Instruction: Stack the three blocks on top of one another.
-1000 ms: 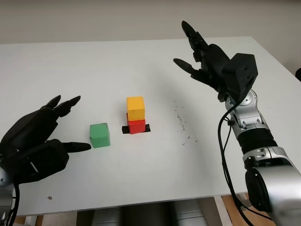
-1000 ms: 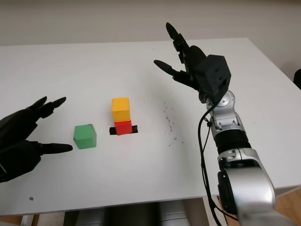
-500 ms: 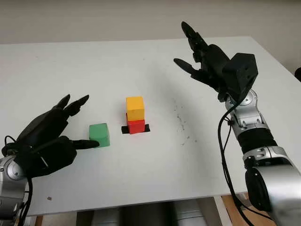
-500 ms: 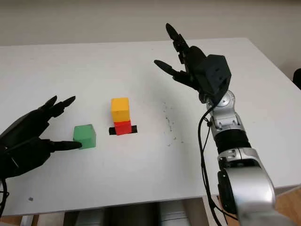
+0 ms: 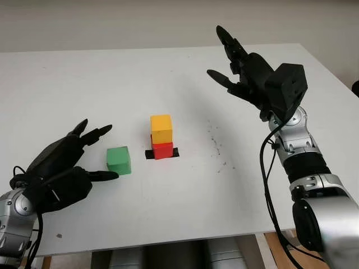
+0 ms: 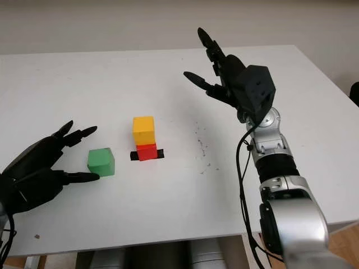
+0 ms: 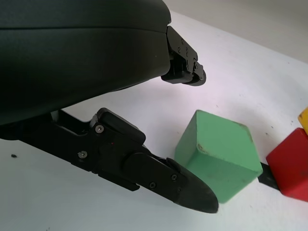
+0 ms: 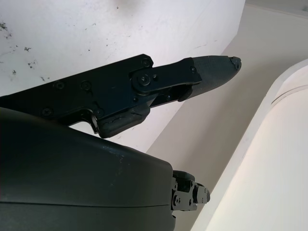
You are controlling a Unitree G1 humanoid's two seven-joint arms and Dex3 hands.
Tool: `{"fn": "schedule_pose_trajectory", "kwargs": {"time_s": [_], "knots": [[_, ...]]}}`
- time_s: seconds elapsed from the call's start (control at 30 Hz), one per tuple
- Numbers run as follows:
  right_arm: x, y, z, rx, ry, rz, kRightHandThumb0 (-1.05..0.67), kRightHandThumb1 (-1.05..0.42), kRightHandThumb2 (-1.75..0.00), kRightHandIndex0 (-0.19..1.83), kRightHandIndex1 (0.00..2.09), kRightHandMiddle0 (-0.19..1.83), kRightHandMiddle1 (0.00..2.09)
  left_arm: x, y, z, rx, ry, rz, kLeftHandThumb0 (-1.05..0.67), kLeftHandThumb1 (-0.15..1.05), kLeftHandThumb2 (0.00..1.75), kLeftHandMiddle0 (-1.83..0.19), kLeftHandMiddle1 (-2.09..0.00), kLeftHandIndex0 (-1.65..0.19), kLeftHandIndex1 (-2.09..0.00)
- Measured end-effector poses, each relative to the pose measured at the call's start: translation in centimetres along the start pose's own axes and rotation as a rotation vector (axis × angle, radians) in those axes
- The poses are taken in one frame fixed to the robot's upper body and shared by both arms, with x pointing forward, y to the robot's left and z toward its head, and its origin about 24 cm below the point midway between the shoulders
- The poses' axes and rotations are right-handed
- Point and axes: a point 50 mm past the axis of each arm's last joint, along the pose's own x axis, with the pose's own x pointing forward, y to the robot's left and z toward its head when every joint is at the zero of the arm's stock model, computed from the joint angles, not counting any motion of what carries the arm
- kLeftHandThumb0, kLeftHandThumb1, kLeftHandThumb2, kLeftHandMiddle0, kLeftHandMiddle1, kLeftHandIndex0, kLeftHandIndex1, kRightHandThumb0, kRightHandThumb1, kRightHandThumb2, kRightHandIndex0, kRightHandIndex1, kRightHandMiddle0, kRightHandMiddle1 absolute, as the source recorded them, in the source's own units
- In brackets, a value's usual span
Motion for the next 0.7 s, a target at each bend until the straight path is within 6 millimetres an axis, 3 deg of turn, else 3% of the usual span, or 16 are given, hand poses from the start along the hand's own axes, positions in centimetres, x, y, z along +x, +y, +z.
{"fn": "schedule_pose_trajectory", "kwargs": {"time_s": [0.33, 0.7], "knots": [[0.0, -0.1, 0.0, -0.002, 0.001, 0.004, -0.80, -1.05, -0.22, -0.18, 0.05, -0.01, 0.05, 0.2, -1.2, 0.4, -0.078, -0.042, 0.032, -0.63, 0.83, 0.05, 0.01, -0.08, -0.43, -0.11], [-0.1, -0.2, 0.0, -0.004, -0.003, 0.013, -0.78, -1.05, -0.20, -0.17, 0.06, -0.01, 0.05, 0.6, -3.5, 0.8, -0.175, -0.073, 0.111, -0.61, 0.90, 0.07, -0.10, -0.08, -0.55, -0.15]]}}
